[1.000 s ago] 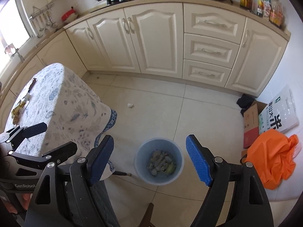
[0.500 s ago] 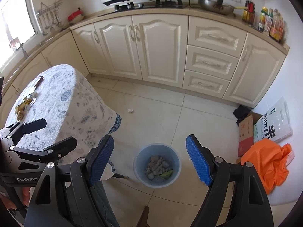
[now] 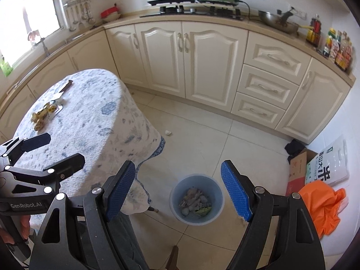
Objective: Collect trash
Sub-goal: 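Move both open grippers back to the table of trash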
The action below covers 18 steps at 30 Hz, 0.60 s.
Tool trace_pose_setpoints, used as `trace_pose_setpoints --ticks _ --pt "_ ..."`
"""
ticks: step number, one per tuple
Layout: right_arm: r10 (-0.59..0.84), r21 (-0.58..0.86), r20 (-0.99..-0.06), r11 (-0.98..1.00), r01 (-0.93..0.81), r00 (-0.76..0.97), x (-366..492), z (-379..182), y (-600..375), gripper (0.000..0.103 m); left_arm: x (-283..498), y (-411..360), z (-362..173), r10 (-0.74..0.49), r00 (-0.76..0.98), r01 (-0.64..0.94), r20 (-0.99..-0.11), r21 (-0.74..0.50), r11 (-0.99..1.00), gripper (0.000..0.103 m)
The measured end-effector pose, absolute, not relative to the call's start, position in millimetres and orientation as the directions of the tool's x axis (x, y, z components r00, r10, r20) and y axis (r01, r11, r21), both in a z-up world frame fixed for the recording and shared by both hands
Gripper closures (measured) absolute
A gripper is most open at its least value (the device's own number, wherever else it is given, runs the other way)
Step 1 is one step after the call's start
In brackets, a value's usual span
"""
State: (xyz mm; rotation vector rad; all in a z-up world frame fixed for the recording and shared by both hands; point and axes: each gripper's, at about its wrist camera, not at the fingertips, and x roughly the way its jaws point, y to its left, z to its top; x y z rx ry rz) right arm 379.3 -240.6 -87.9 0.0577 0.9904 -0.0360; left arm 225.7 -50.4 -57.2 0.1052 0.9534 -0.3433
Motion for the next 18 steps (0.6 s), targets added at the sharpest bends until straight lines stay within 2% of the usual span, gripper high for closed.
trace_pose_setpoints --ticks 18 --pt "0.102 0.028 -0.847 0.989 -0.148 0.521 416 -89 -146 0.023 219 69 -40 -0.151 0.578 0.124 -0.802 -0.096 0.988 0.003"
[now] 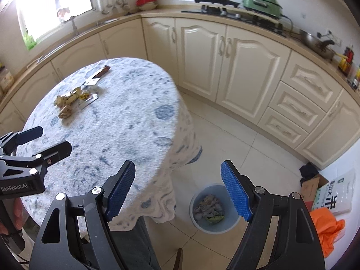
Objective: Collect trash
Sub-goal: 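Move both open grippers back to the table of trash, then grasp the bread roll with the left gripper while the right grasps the white wrapper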
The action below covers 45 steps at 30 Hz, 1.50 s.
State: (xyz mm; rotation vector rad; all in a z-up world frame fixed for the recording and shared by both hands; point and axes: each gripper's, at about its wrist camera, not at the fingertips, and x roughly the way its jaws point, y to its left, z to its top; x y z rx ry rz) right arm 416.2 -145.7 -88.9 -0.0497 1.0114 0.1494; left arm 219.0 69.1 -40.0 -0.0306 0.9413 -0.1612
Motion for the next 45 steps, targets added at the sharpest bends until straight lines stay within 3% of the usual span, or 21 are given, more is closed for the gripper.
trace_pose_setpoints --ticks 19,24,28,29,30,31,32,45 --pt "0.213 0.082 -0.888 0.945 -0.315 0.407 512 -138 -33 0.023 317 176 -92 -0.074 0.499 -0.098 -0.863 -0.142 0.985 0.003" --pt "0.216 0.082 -0.899 0.937 -0.339 0.381 537 -151 -14 0.023 343 185 -111 -0.110 0.472 -0.108 -0.875 -0.182 0.977 0.003" --pt "0.216 0.076 -0.902 0.932 -0.355 0.375 550 -157 -3 0.023 356 189 -122 -0.159 0.464 -0.082 -0.871 -0.222 0.972 0.015" --pt "0.216 0.074 -0.902 0.931 -0.357 0.375 553 -157 -1 0.023 358 191 -122 -0.163 0.469 -0.080 -0.868 -0.225 0.971 0.029" --pt "0.216 0.074 -0.902 0.930 -0.359 0.374 554 -158 1 0.023 358 193 -122 -0.159 0.478 -0.082 -0.864 -0.224 0.971 0.036" --pt "0.217 0.075 -0.903 0.930 -0.361 0.371 556 -159 3 0.023 361 196 -121 -0.160 0.486 -0.082 -0.859 -0.227 0.970 0.055" --pt "0.217 0.076 -0.904 0.929 -0.361 0.369 557 -160 4 0.023 362 199 -122 -0.171 0.483 -0.080 -0.859 -0.238 0.968 0.063" --pt "0.211 0.046 -0.905 0.911 -0.409 0.370 569 -154 47 0.023 337 218 -114 -0.171 0.492 -0.080 -0.853 -0.240 0.967 0.063"
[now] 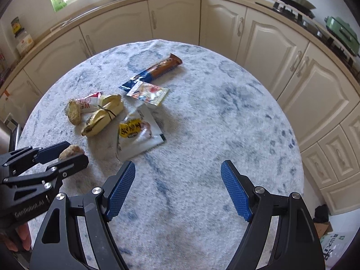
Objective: Collect trash
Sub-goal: 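Grasp the bread roll with the left gripper while the right grasps the white wrapper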
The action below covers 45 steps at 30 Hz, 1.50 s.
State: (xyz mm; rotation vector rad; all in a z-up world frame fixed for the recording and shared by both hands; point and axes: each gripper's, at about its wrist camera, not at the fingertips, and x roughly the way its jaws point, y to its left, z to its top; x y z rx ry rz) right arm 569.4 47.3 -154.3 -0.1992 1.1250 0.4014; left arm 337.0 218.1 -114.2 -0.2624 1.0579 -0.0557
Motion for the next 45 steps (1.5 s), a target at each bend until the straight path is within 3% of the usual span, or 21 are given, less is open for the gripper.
trace_pose_setpoints --ticks 15,16,18,20,45 --pt "0.202 0.054 -0.938 0.888 -0.457 0.281 602 -179 106 0.025 334 264 -113 -0.130 0.504 -0.136 -0.854 -0.226 0.965 0.063" --pt "0.210 0.057 -0.935 0.885 -0.462 0.287 603 -179 108 0.029 335 265 -113 -0.127 0.503 -0.140 -0.855 -0.226 0.964 0.063" --pt "0.214 0.045 -0.927 0.879 -0.475 0.308 603 -176 110 0.063 335 268 -114 -0.128 0.502 -0.145 -0.856 -0.229 0.963 0.063" --pt "0.248 0.083 -0.922 0.878 -0.472 0.299 605 -174 109 0.090 333 269 -114 -0.137 0.502 -0.145 -0.854 -0.240 0.960 0.063" --pt "0.339 0.178 -0.887 0.878 -0.444 0.315 560 -144 52 0.092 304 232 -83 -0.143 0.525 -0.088 -0.839 -0.221 0.971 0.063"
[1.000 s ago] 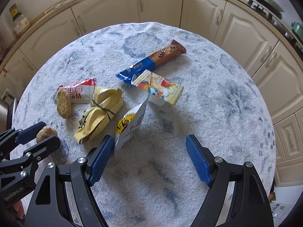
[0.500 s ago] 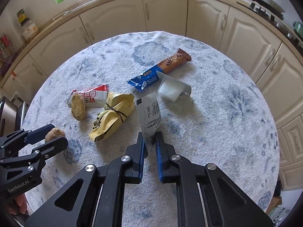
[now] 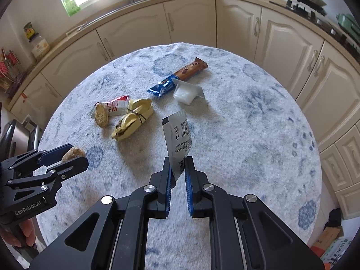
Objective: Collect trash
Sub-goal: 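Carry the bread roll and white wrapper over the light blue bin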
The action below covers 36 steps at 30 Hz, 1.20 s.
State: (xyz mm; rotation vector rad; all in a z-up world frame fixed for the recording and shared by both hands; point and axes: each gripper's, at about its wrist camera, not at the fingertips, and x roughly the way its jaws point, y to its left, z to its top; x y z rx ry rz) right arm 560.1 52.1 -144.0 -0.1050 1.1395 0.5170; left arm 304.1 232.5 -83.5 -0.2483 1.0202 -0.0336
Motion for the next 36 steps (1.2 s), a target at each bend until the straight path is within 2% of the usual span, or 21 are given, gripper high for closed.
trace_pose_setpoints --ticks 7,19,34,36 --pt "0.328 0.177 -0.885 0.894 -0.412 0.332 545 -140 17 0.092 300 200 -75 -0.160 0.527 -0.032 -0.835 -0.207 0.978 0.063" --pt "0.262 0.168 -0.885 0.951 -0.261 0.386 519 -135 -77 0.092 299 123 -65 -0.230 0.515 0.111 -0.826 -0.202 0.973 0.063" --pt "0.123 0.128 -0.906 0.992 -0.016 0.406 467 -145 -216 0.092 304 -22 -75 -0.352 0.412 0.365 -0.840 -0.201 0.909 0.063" --pt "0.100 0.113 -0.909 0.994 0.010 0.404 459 -146 -230 0.089 305 -42 -77 -0.368 0.396 0.396 -0.841 -0.206 0.895 0.063"
